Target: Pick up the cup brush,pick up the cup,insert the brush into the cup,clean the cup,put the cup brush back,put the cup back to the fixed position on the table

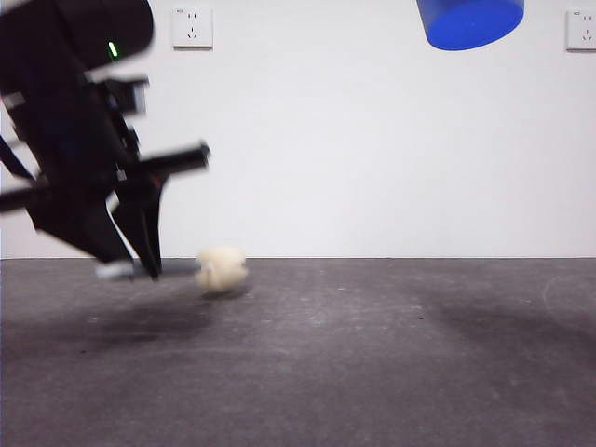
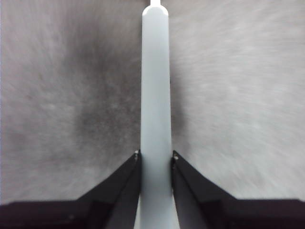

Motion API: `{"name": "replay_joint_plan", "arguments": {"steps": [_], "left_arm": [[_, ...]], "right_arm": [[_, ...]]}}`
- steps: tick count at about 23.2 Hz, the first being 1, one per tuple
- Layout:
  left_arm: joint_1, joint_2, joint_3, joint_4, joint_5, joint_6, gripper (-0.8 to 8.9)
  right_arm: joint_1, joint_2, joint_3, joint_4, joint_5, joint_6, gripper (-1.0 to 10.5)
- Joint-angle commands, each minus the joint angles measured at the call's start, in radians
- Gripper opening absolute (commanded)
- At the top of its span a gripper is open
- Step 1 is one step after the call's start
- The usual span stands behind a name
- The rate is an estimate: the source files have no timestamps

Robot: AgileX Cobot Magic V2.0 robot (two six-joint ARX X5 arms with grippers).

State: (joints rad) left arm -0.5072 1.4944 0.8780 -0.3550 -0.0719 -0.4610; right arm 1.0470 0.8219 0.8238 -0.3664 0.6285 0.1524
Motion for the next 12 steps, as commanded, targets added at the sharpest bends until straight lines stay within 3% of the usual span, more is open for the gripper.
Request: {"name": "replay_joint_plan", "arguments": {"steps": [1,12], "left_arm": [[-0.021,0.057,-0.003,0.041,-0.022,-0.05,-0.09],[-0.087,0.153,-0.003,0.1,-0.123,-0.094,-0.05]], "right_arm": [[0.0,-0.005,-0.005,0.008,0.002,0.015,-0.2],[-0.001,-0.004,-0.005,-0.01,0.001,0.015,-0.2]]}}
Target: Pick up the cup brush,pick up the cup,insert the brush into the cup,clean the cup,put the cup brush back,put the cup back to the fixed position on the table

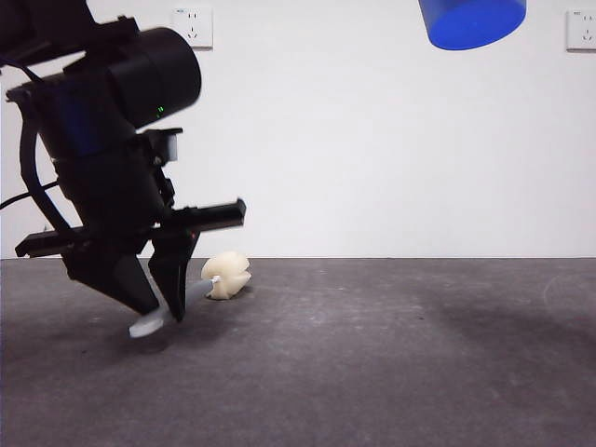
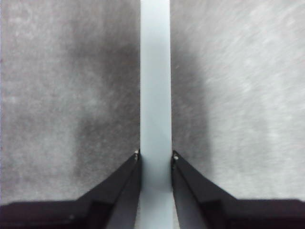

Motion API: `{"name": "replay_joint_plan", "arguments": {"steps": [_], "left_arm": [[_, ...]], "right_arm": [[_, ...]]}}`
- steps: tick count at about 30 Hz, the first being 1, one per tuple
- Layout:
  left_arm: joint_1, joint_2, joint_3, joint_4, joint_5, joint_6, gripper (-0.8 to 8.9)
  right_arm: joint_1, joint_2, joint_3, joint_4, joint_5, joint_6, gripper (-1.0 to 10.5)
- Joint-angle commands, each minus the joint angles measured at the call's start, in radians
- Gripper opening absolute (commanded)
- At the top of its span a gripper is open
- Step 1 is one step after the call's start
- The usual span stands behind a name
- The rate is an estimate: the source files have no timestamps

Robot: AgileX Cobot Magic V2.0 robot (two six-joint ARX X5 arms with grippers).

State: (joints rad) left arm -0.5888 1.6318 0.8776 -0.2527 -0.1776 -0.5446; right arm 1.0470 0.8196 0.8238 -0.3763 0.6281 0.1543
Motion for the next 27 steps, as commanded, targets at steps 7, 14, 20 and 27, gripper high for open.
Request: {"name": "replay_joint_plan", "arguments": {"steps": [7,14,20,27], "left_arm": [[-0.005,0.016,-0.002,-0.008,0.005,-0.008,3.34],[-0.005,0.012,-0.002,-0.017,0.061,-0.004,3.49],[-0.006,-0.047,-0.002,-0.065,0.059,0.044,3.48],[-0.007,-0.223,-0.002,-0.148,0.1,0.134,3.48]], "right_arm": [[-0.001,0.006,-0.005,-0.006,0.0,0.02,-0.2],[-0.031,0.066,-0.006,-0.003,-0.002,0.036,-0.2],[-0.149,0.167,-0.063,0.127,-0.079,0.037,-0.2],[-0.381,0.293,-0.175,0.419,-0.343,0.031,-0.2]]}}
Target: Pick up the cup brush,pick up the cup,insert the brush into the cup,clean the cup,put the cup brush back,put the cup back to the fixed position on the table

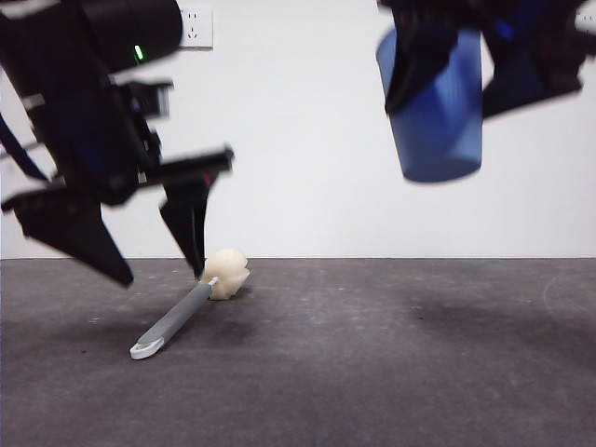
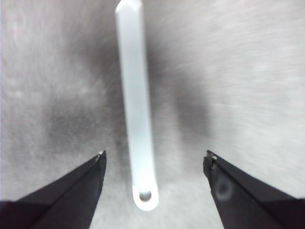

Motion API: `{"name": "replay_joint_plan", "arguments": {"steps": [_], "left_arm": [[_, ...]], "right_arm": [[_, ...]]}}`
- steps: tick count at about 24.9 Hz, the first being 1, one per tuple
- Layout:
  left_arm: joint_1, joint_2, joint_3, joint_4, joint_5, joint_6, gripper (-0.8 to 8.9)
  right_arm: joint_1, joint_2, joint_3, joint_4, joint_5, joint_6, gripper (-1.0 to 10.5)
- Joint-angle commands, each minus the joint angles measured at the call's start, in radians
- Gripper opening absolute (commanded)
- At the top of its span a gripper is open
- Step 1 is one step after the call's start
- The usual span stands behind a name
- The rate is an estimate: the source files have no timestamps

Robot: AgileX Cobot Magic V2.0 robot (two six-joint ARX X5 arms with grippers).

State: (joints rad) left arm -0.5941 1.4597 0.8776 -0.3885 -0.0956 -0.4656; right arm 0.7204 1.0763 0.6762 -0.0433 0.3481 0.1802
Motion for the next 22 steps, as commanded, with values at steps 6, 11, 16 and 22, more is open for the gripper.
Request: {"name": "replay_joint_plan", "arguments": {"steps": [6,11,16,22], "left_arm": [[-0.002,-0.235,-0.002,-0.04,0.082,0.084,3.48],[-0.002,-0.394,-0.002,-0.122,0.072,0.145,3.47],[-0.002,-0.469,-0.002,-0.185,0.069,0.156,3.47],[-0.002,-0.476,-0.002,-0.189,0.069,0.164,3.47]], "right_arm": [[-0.173,0.21,-0.042,0.284,-0.206,-0.066,-0.2],[-0.218,0.429,-0.042,0.485,-0.246,-0.135,-0.2],[-0.257,0.581,-0.042,0.647,-0.298,-0.157,-0.2],[-0.275,0.634,-0.044,0.646,-0.298,-0.198,-0.2]]}}
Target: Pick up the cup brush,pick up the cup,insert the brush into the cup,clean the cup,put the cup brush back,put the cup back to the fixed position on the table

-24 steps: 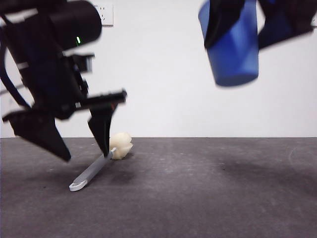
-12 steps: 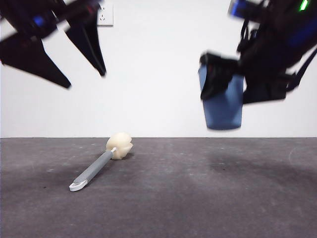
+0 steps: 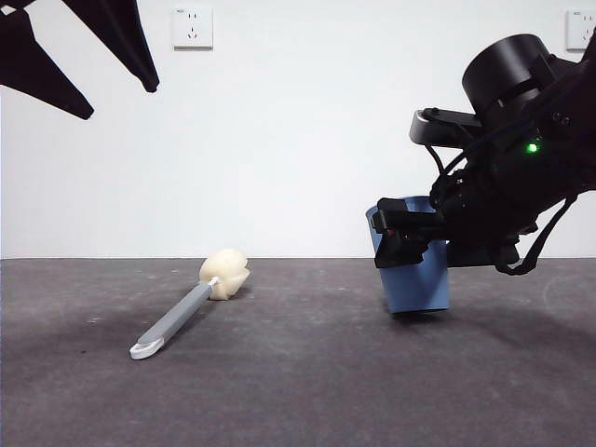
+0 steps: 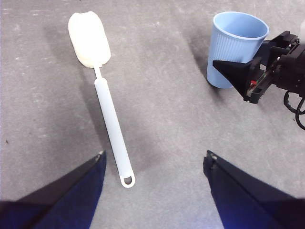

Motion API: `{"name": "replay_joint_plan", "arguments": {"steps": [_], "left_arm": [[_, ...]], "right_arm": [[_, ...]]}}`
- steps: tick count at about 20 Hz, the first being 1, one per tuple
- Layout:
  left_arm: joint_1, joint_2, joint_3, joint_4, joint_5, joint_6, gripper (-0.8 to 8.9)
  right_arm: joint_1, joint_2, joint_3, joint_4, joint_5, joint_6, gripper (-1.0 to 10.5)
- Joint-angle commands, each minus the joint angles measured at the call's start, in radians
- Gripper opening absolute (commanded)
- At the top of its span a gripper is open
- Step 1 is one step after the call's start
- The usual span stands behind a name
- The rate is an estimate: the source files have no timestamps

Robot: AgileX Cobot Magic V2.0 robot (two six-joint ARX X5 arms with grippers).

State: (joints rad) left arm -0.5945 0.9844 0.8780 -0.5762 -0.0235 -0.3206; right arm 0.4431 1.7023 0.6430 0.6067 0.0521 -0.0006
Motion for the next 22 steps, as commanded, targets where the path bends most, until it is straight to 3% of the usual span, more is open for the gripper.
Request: {"name": "replay_joint_plan", "arguments": {"steps": [1,6,10,13,16,22], "left_arm": [[-0.002,-0.001,-0.002,-0.001,-0.004,0.02,3.47],[-0.002,-0.001,-0.002,-0.002,-0.004,0.037,3.47],[-0.002,-0.001,-0.002,-0.002,-0.003,0.039,3.47],[-0.002,-0.001,-0.002,-0.008,-0.002,0.045,3.47],[-0.002,-0.001,-0.002,-0.028,-0.002,0.045,3.46],[-0.002,-0.001,-0.002,-0.04,-0.002,0.045,3.46]], "right_arm": [[0.002,0.009,-0.011,-0.017,-0.002,-0.018,0.0],[0.002,0.013,-0.016,-0.126,-0.002,-0.015,1.1],[0.002,0.013,-0.018,-0.199,-0.002,0.011,3.6],[0.002,0.013,-0.018,-0.22,-0.002,0.019,3.9],[0.002,0.012,-0.018,-0.251,-0.002,0.048,5.2],[0.005,-0.044,-0.018,-0.331,-0.002,0.055,5.4]]}}
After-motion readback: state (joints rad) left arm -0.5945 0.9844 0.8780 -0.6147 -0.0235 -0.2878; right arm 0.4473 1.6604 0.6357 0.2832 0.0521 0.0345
